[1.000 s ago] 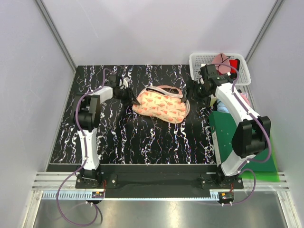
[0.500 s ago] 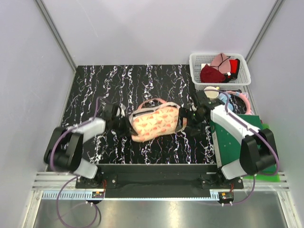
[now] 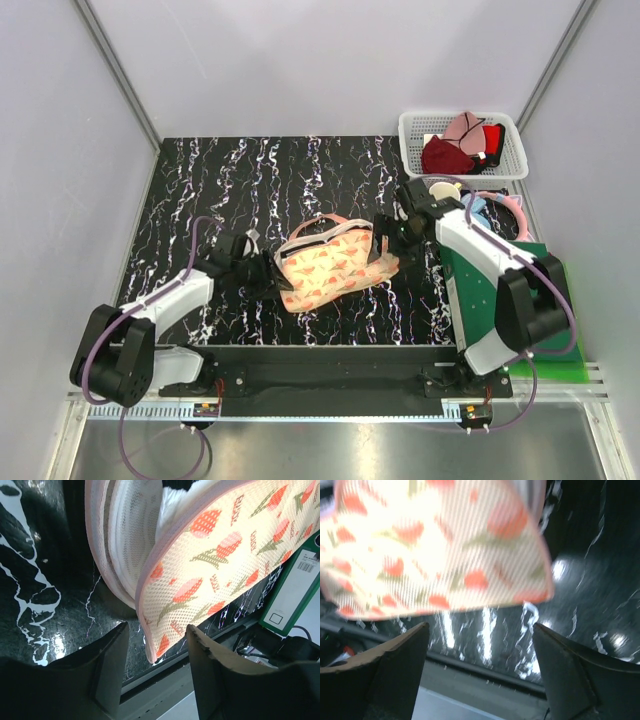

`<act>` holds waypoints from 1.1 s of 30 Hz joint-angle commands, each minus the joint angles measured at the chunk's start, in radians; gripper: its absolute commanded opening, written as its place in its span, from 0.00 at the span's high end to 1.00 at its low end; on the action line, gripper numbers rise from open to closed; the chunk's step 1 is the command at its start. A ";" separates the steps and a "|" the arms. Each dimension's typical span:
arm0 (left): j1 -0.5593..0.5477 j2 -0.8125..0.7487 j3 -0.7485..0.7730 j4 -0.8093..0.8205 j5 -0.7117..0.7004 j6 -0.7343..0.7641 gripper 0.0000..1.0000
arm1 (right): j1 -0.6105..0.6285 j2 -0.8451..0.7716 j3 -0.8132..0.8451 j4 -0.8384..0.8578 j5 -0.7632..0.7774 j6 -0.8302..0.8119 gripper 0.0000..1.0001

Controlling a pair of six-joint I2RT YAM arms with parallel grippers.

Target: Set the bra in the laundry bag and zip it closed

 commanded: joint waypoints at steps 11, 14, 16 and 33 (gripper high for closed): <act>0.000 0.069 0.104 0.004 0.003 0.046 0.68 | -0.046 0.243 0.243 0.067 0.238 -0.188 0.33; 0.002 0.081 0.123 0.001 0.011 0.055 0.68 | -0.055 0.255 0.235 0.070 0.260 -0.209 0.33; 0.002 0.096 0.132 -0.006 0.020 0.060 0.69 | -0.063 0.263 0.229 0.085 0.247 -0.220 0.33; 0.003 -0.029 0.209 -0.152 -0.051 0.137 0.99 | -0.063 0.137 0.179 0.134 0.080 -0.146 1.00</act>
